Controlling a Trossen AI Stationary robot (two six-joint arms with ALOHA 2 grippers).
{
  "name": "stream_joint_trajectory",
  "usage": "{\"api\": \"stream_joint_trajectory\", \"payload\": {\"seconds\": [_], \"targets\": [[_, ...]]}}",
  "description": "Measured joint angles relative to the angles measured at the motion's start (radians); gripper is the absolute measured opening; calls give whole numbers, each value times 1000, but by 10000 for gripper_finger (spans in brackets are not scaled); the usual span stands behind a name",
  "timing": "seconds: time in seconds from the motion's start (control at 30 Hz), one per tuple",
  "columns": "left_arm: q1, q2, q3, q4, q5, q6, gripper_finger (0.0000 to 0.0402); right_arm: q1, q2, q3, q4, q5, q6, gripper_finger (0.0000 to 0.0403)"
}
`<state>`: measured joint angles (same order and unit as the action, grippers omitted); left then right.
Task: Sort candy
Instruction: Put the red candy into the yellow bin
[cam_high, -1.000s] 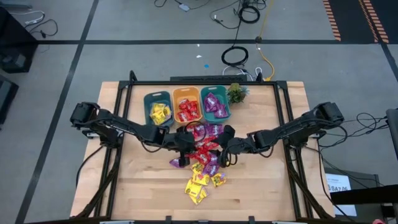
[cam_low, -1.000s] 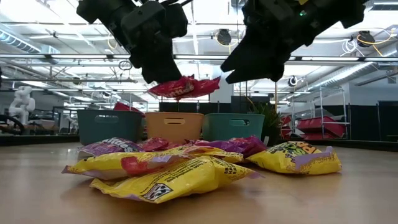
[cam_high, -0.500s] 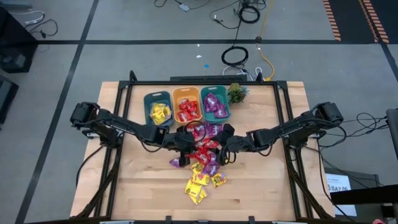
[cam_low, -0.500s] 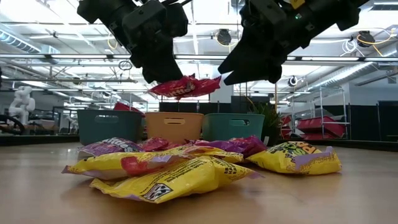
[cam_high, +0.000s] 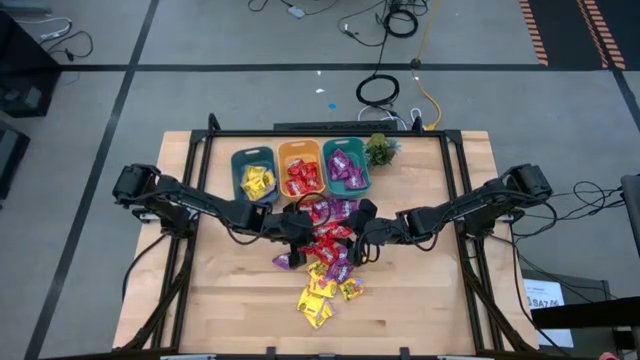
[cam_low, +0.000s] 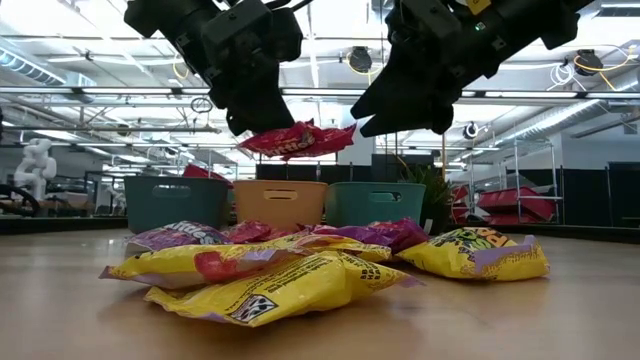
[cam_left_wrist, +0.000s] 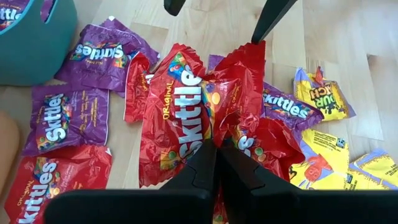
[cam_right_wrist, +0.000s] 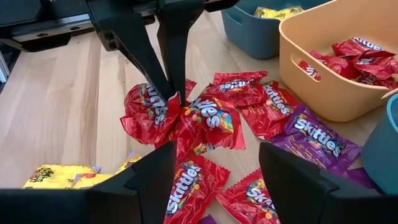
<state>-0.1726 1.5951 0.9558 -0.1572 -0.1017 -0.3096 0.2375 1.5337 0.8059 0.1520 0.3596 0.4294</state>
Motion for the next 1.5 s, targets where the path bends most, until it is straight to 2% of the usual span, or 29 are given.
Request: {"api": "stream_joint_trajectory", "payload": {"seconds": [0.13, 1.2, 1.3, 1.5], "targets": [[0, 0, 0, -1, 0, 0, 20, 0, 0, 0, 0, -26, 0, 222], [3, 0, 1, -13, 45, -27, 21, 0, 0, 0, 0, -27, 0, 222], [3, 0, 1, -19, 45, -27, 31, 0, 0, 0, 0, -27, 0, 222], [3, 5, 1, -19, 9, -25, 78, 0, 0, 0, 0, -27, 0, 222]]}}
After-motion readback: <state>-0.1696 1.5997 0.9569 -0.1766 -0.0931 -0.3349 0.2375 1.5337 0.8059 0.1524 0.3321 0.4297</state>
